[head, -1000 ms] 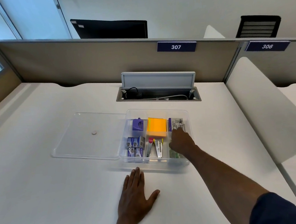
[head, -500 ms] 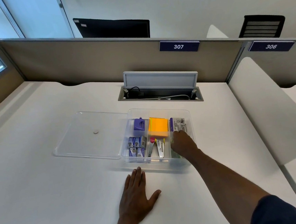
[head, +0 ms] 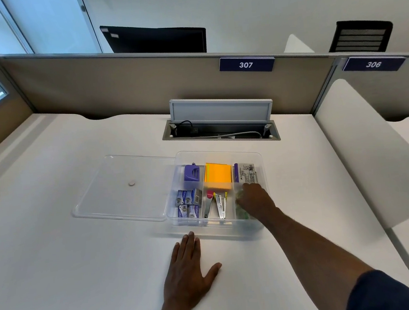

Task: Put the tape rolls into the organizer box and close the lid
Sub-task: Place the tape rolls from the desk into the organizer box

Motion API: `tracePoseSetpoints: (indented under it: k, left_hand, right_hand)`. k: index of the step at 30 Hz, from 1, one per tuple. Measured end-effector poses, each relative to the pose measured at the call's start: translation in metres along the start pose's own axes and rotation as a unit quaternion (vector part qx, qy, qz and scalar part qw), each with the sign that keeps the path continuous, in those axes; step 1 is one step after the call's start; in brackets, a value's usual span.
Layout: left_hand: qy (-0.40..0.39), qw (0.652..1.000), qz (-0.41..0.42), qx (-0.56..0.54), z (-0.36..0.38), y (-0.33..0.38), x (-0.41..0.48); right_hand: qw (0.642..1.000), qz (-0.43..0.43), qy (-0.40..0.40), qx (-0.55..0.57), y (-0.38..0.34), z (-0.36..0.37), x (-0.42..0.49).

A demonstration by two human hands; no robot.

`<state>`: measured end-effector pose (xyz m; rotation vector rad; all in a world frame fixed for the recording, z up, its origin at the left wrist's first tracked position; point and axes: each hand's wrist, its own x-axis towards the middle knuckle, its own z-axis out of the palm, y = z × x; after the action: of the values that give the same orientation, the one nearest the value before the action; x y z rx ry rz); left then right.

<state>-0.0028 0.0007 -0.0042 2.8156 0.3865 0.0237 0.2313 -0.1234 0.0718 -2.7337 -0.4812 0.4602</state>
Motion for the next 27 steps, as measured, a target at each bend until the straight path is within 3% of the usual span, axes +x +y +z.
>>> tracePoseSetpoints:
  k: [6, 8, 16, 27]
  left_hand:
    - [0.002, 1.0, -0.001, 0.003, 0.0, -0.002, 0.003]
    - [0.004, 1.0, -0.002, 0.001, 0.0, -0.002, 0.003]
    - [0.007, 1.0, 0.005, 0.001, -0.004, 0.0, 0.002]
    - [0.003, 1.0, 0.002, -0.002, -0.004, 0.003, 0.0]
  right_hand:
    - [0.988, -0.036, 0.151, -0.01, 0.002, -0.003, -0.009]
    - [0.986, -0.022, 0.167, 0.003, 0.002, -0.01, -0.01]
    - [0.999, 0.003, 0.046, -0.019, -0.002, -0.02, -0.01]
    - [0.998, -0.007, -0.024, -0.058, -0.003, -0.013, -0.02]
